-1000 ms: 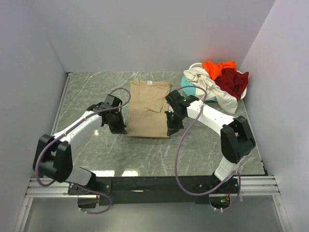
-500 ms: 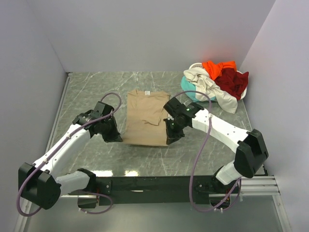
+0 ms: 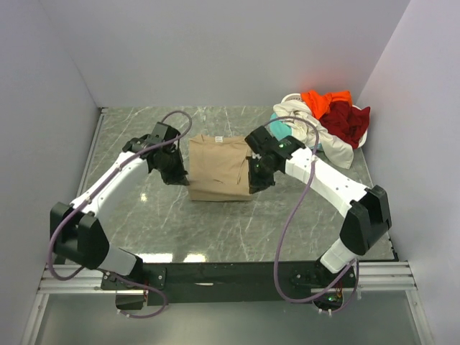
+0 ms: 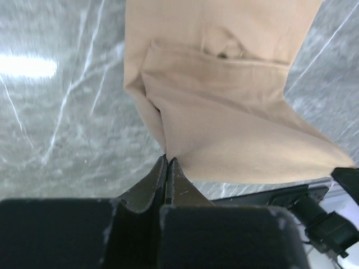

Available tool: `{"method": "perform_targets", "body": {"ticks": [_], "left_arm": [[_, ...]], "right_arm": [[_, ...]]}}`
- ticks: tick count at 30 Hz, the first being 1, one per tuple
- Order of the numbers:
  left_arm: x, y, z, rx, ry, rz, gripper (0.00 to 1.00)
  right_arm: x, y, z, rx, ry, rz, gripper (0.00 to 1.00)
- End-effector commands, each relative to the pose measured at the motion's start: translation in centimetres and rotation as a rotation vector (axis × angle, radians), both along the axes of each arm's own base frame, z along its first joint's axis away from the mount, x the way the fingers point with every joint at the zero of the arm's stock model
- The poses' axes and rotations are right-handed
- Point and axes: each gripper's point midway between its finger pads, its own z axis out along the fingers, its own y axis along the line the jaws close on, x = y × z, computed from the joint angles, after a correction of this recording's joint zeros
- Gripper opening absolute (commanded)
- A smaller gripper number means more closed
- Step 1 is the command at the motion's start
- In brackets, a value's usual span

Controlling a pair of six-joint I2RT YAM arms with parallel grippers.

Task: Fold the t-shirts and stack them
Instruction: Fold the tshirt

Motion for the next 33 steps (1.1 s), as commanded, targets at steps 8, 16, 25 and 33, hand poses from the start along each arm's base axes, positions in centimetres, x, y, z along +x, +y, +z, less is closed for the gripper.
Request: {"method": "perform_targets", "body": {"ticks": [8, 16, 25, 33], "left_arm": [[7.2, -0.3, 1.9, 0.026, -0.112, -0.011, 0.00], [11.7, -0.7, 2.5, 0.006, -0.150, -0.006, 0.00], [16.3, -0.8, 2.2, 0.002, -0.175, 0.002, 0.00], [19.9, -0.4, 1.3, -0.015, -0.213, 0.015, 0.00]], "right_arm": [[8.2, -0.1, 2.1, -0.037, -0.116, -0.051, 0.00], [12.9, 0.3, 3.7, -0.022, -0.179, -0.086, 0.00], [18.1, 0.1, 4.2, -0.013, -0.227, -0.117, 0.00], [22.3, -1.1, 2.6, -0.036, -0.257, -0.145, 0.00]]}}
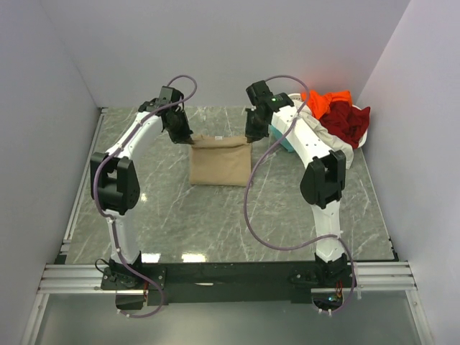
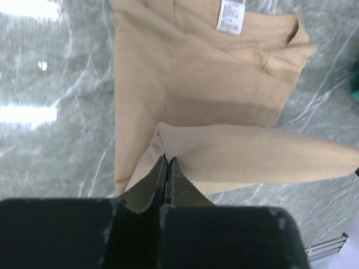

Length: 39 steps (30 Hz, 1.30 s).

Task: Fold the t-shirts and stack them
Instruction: Fold the tshirt, then neatly place the folded tshirt to the corner

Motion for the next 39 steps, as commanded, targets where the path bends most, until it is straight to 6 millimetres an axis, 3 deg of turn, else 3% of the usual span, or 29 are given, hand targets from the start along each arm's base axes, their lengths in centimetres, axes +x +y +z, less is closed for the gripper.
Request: {"method": "perform_targets", "body": {"ticks": [1, 13, 23, 24, 25, 26, 27, 28, 30, 32, 33, 34, 39], "left_arm": [[2.7, 0.3, 1.5, -0.012, -0.084, -0.010, 0.00], [5.2, 1.6, -0.8, -0.032, -0.081, 0.031, 0.00], [6.8, 2.4, -2.3, -0.033, -0.089, 0.064, 0.00], [7.3, 2.9, -2.3, -0.025, -0.099, 0.081, 0.03], [7.5, 3.0, -2.2, -0.025, -0.103, 0.097, 0.12], [7.7, 3.4, -2.1, -0.016, -0.112, 0.113, 0.25], [7.8, 3.7, -1.7, -0.015, -0.125, 0.128, 0.56], [8.1, 3.9, -1.2, -0.016, -0.146, 0.144, 0.69], [8.0, 4.2, -0.3, -0.009, -0.183, 0.157, 0.84], [7.2, 4.3, -0.2, -0.010, -0.193, 0.154, 0.90], [6.9, 4.3, -0.3, -0.013, -0.193, 0.148, 0.91], [6.8, 4.2, -0.4, -0.018, -0.198, 0.137, 0.91], [4.2, 3.4, -3.3, -0.050, -0.135, 0.071, 0.91]], "right_arm": [[2.4, -1.1, 1.1, -0.013, -0.073, -0.012, 0.00], [5.9, -1.3, -2.6, -0.019, -0.076, -0.010, 0.00], [8.4, -1.1, -2.9, 0.007, -0.130, -0.032, 0.02], [8.6, -1.0, -2.7, 0.010, -0.140, -0.031, 0.09], [9.1, -1.0, -2.8, 0.013, -0.152, -0.029, 0.32], [9.3, -0.6, -2.5, 0.034, -0.157, -0.014, 0.45], [9.4, -0.3, -2.4, 0.037, -0.166, -0.003, 0.59], [9.7, -0.3, -1.7, 0.044, -0.183, -0.001, 0.79], [9.6, -0.3, -1.6, 0.044, -0.192, 0.013, 0.82], [9.6, -0.3, -0.1, 0.059, -0.237, 0.026, 0.83], [8.9, -0.4, -1.0, 0.053, -0.214, 0.030, 0.84], [8.5, -0.4, -0.1, 0.065, -0.228, 0.035, 0.84], [6.5, -0.4, -1.0, 0.089, -0.178, 0.040, 0.86]]}}
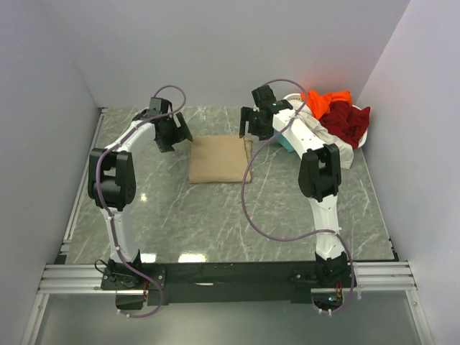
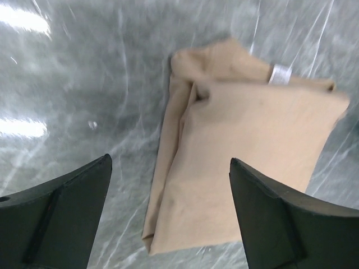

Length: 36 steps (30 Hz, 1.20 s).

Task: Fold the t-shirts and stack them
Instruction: Neatly place the folded tshirt to the corner

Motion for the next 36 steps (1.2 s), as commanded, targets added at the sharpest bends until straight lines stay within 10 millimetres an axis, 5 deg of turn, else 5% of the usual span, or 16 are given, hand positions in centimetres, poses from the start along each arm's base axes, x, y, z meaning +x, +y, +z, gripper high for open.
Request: {"method": "perform_targets", "body": {"ticks": [1, 18, 36], "left_arm": [[-0.8, -1.4, 1.6, -0.057, -0.066, -0.082, 0.91], [-2.4, -3.1, -3.6, -0.125, -0.037, -0.208, 0.75], [-3.2, -4.1, -7.4, -0.194, 0.027, -0.201, 0.61]], "right_arm": [[-0.5, 0.5, 4.8, 0.070, -0.094, 0.022, 0.86], [-8.2, -0.7, 6.2, 0.127, -0.069, 0.014, 0.87], [-9.5, -0.1, 8.1, 0.139, -0.090, 0.025, 0.85]]}}
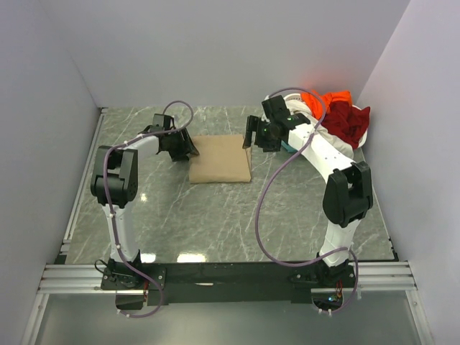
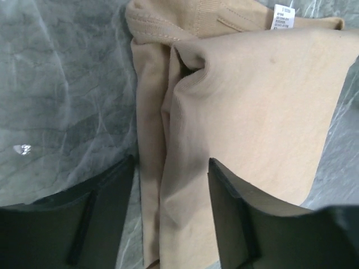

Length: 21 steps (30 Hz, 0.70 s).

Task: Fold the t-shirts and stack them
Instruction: Neatly place the folded tshirt to the corner

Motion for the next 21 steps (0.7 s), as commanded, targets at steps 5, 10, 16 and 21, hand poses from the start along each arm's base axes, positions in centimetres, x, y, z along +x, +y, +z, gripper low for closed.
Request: {"method": "perform_targets", "body": {"ticks": [5, 10, 16, 21], "left_arm": [[-1.8, -0.6, -2.8, -0.036, 0.079, 0.010, 0.54], [-1.8, -0.5, -3.1, -0.026, 0.086, 0.017, 0.37], [-1.2, 0.1, -3.0, 0.016, 0.087, 0.030, 0.01], [-0.6, 1.4, -2.7, 0.080, 0.087, 0.058, 0.00]], "right_arm": [[-0.5, 0.7, 3.4, 0.034, -0.075, 0.015, 0.85], [-0.8, 0.9, 3.1, 0.034, -0.067, 0.021, 0.85], [-0.8, 0.8, 3.4, 0.030, -0.075, 0.021, 0.84], [-1.0, 0.8, 3.3, 0.026, -0.075, 0.022, 0.84]]}}
